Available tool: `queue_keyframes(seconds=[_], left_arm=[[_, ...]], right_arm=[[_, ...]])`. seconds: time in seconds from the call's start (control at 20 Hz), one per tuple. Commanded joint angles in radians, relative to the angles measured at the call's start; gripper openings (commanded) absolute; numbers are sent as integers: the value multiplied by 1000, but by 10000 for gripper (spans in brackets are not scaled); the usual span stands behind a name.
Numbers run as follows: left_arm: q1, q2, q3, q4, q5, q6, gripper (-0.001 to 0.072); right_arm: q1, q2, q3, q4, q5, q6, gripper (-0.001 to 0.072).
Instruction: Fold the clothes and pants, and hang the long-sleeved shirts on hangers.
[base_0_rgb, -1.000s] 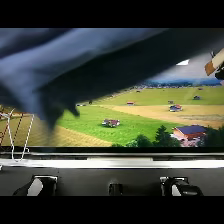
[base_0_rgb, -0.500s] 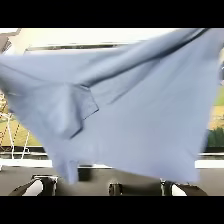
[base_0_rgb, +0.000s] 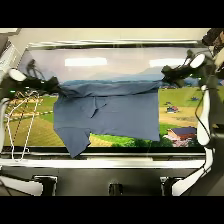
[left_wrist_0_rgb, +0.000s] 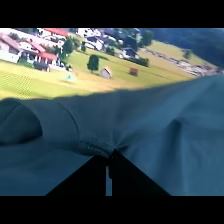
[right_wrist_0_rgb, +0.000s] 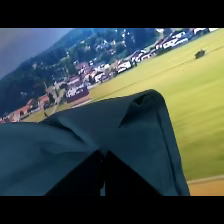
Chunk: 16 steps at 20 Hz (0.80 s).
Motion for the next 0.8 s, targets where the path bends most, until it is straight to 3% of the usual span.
queue_keyframes(seconds=[0.0,0.05,0.1,0.15,0.2,0.25,0.3,0.45,0.55,0.65,0.75], left_arm=[[-35,-196,101,-4,58,0,19],[-35,-216,127,-3,58,0,32],[-33,-225,150,-3,57,0,190],[-27,-223,164,-3,55,0,437],[-16,-220,188,-3,30,0,600],[-1,-217,217,-3,-13,0,605],[18,-212,251,-3,-73,0,604],[78,-153,289,8,-246,3,603],[116,-93,289,45,-372,27,598],[145,-34,279,35,-453,59,584],[173,54,200,-31,-439,107,584]], right_arm=[[0,-122,1,96,-183,32,30],[0,-126,1,111,-219,34,45],[-1,-124,1,115,-230,37,140],[-7,-116,1,114,-211,37,223],[-18,-101,1,114,-169,36,347],[-34,-82,1,116,-113,27,455],[-59,-58,1,117,-34,-8,476],[-131,21,1,117,239,-243,477],[-184,67,-1,119,389,-311,473],[-242,135,-56,184,437,-329,336],[-294,246,-215,204,430,-380,345]])
